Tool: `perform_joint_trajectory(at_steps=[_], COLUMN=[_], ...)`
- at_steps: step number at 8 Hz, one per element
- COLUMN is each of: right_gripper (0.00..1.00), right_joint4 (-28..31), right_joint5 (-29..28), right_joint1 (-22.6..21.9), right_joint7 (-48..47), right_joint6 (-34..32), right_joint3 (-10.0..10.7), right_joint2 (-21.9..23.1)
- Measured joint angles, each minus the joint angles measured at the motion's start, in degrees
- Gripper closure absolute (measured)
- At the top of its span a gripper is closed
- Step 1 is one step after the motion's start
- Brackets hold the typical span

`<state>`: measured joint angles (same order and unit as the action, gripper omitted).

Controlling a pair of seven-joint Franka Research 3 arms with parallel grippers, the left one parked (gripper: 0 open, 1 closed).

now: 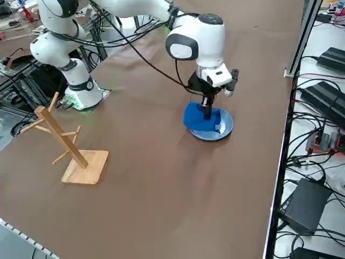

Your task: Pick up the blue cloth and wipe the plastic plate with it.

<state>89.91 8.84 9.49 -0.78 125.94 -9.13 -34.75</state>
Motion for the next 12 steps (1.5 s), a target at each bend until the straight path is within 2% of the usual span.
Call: perform_joint_trajectory(at_steps=[5, 8, 12], right_gripper=[0.89, 0.89, 0.89], right_joint4=[0.78, 2.01, 4.58], right_joint5=[-0.02, -0.03, -0.03], right_joint1=[0.80, 0.82, 0.73], right_joint7=[-0.02, -0.95, -2.08], right_joint6=[8.11, 10.22, 8.81], right_joint3=[-0.06, -0.08, -0.72], right_joint2=[-6.63, -7.42, -5.66])
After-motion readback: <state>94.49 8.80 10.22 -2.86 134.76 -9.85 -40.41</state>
